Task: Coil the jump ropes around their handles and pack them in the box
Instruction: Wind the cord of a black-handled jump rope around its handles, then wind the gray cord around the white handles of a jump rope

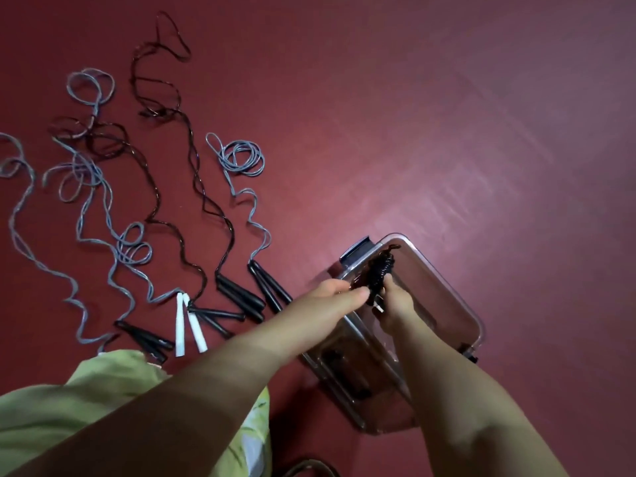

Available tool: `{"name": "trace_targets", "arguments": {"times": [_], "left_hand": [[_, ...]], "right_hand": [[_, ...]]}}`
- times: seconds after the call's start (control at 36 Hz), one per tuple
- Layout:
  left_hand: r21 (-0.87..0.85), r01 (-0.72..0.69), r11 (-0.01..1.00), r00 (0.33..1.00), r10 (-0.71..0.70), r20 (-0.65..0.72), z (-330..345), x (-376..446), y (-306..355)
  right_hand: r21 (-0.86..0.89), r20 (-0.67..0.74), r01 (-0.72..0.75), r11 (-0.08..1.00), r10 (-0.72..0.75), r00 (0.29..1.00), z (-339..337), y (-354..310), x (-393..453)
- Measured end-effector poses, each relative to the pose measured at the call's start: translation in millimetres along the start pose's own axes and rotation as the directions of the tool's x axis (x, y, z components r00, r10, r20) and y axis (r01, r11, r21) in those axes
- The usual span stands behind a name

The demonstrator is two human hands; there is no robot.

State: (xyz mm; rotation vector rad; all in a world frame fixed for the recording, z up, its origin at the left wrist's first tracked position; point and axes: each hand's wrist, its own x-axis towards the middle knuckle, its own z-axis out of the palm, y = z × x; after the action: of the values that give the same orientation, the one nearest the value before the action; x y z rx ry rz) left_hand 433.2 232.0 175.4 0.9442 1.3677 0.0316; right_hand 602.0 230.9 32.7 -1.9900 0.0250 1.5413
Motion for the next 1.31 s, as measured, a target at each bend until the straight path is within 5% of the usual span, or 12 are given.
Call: {"name": "trace_targets", "arguments": {"times": [0.08, 0.31, 0.53, 0.61, 0.75, 0.94, 1.06, 1.22, 1.31], "left_hand": [[0.005, -0.035, 0.999, 0.999, 0.035, -0.034, -6.4, 1.8, 3.7], [0.153, -0.137, 0.979, 0.975, 0.161, -0.155, -40.2, -27.6, 27.5], [0.124, -0.343, 0.931, 0.842, 0.364, -0.398, -146.8, -118.6, -4.6], [0.081, -0.307, 0.948, 0.786, 0.301, -0.540, -197.5, -153.9, -60.3], [-0.226, -0.328, 0.917, 0.709, 0.082, -0.700, -252.7, -189.0, -168.1], [-0.586, -0.372, 0.719, 0.611, -0.285, -0.738, -265.1, -179.7, -302.7], [-0.754, -0.318, 0.574, 0.655, -0.442, -0.613, -264.2, -147.0, -368.0], [-0.811, -0.324, 0.487, 0.642, -0.516, -0.567, -262.0, -101.8, -412.6], [-0.839, -0.286, 0.463, 0.665, -0.534, -0.522, -253.2, -88.8, -426.0]], "right_hand": [[-0.057, 0.013, -0.013, 0.998, 0.014, 1.000, 5.1, 2.2, -6.1], [-0.163, 0.323, 0.319, 0.934, -0.255, 0.911, 38.5, -10.1, -98.3], [-0.308, 0.555, 0.548, 0.778, -0.321, 0.767, 125.5, -28.5, -210.2], [-0.349, 0.680, 0.678, 0.648, -0.322, 0.658, 174.3, -28.9, -254.4], [-0.395, 0.832, 0.820, 0.414, -0.218, 0.511, 262.2, -5.5, -305.6], [-0.570, 0.821, 0.802, 0.177, 0.097, 0.562, 371.3, 86.8, -303.7], [-0.612, 0.780, 0.789, 0.052, 0.202, 0.592, 417.1, 159.5, -274.3], [-0.714, 0.699, 0.695, 0.085, 0.133, 0.703, 452.6, 226.9, -216.6], [-0.707, 0.701, 0.706, -0.038, 0.093, 0.707, 457.9, 251.2, -181.3]]}}
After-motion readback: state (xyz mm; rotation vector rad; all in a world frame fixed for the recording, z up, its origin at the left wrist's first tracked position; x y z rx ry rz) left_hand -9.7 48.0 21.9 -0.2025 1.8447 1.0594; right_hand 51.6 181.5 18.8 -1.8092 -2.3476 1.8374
